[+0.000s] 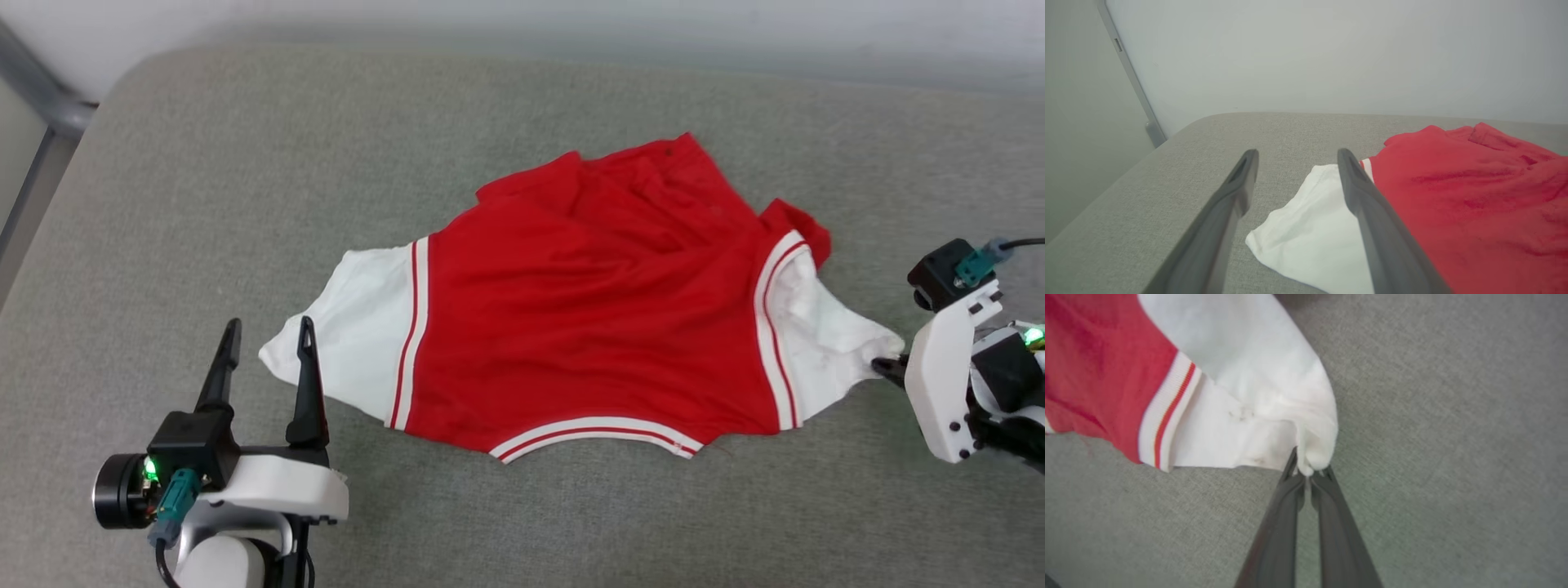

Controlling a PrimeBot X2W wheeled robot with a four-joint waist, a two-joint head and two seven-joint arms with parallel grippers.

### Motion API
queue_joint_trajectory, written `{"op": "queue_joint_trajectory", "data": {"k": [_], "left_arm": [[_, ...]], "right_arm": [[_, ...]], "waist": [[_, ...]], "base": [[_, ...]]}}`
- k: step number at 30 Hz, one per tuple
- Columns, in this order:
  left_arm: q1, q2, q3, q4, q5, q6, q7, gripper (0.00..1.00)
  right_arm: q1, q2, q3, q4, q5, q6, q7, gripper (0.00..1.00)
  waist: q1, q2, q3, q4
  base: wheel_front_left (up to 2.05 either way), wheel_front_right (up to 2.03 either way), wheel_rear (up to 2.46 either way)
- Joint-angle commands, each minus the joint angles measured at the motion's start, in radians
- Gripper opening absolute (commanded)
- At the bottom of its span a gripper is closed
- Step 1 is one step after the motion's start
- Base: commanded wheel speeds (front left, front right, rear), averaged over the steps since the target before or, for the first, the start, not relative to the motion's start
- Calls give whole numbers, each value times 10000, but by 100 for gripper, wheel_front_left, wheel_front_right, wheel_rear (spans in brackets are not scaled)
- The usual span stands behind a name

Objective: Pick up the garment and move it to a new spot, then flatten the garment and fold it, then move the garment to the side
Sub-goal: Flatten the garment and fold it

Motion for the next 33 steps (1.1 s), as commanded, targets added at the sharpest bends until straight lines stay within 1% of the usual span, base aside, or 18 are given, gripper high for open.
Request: {"op": "queue_joint_trajectory", "data": {"k": [1, 5, 8, 12, 16, 20, 24, 28, 31, 33], "left_arm": [[103, -35, 39, 10, 45, -41, -25, 100], [406, -109, 257, 55, 184, -162, -25, 100], [671, -154, 392, 59, 244, -228, -25, 100], [980, -230, 571, -5, 303, -300, -25, 100], [1206, -295, 687, -37, 343, -375, -25, 100], [1288, -349, 762, -28, 408, -456, -25, 100], [1149, -391, 815, 22, 476, -542, -25, 100], [1034, -426, 830, 146, 545, -611, -25, 100], [1042, -427, 919, 239, 599, -649, -25, 100], [1136, -415, 996, 296, 623, -668, -25, 100]], "right_arm": [[180, -82, 26, -91, 115, -7, -80, 0], [695, -556, 83, -960, 665, -7, -596, 0], [1384, -921, -113, -1750, 1224, -7, -877, 0], [2656, -1274, -723, -2595, 1984, -7, -1263, 0], [4163, -1536, -1617, -2907, 2603, -7, -1627, 0], [5488, -1567, -2474, -2395, 2888, -7, -1888, 0], [6135, -1155, -3071, -1408, 2851, -7, -2034, 0], [6339, -629, -3221, -292, 2539, -10, -2044, 0], [6281, -233, -3189, 173, 2275, -13, -2189, 0], [6233, -30, -3252, 300, 2102, -13, -2515, 0]], "waist": [[-1, 0, -291, -218], [-1, 0, -811, -527], [-1, 0, -1113, -742], [-1, 0, -1361, -1003], [-1, 0, -1456, -1190], [-1, 0, -1408, -1307], [-1, 0, -1273, -1313], [-1, 0, -1188, -1259], [-1, 0, -1230, -1259], [-1, 0, -1335, -1308]], "base": [[0, 0, 0], [0, 0, 0], [0, 0, 0], [0, 0, 0], [0, 0, 0], [0, 0, 0], [0, 0, 0], [0, 0, 0], [0, 0, 0], [0, 0, 0]]}}
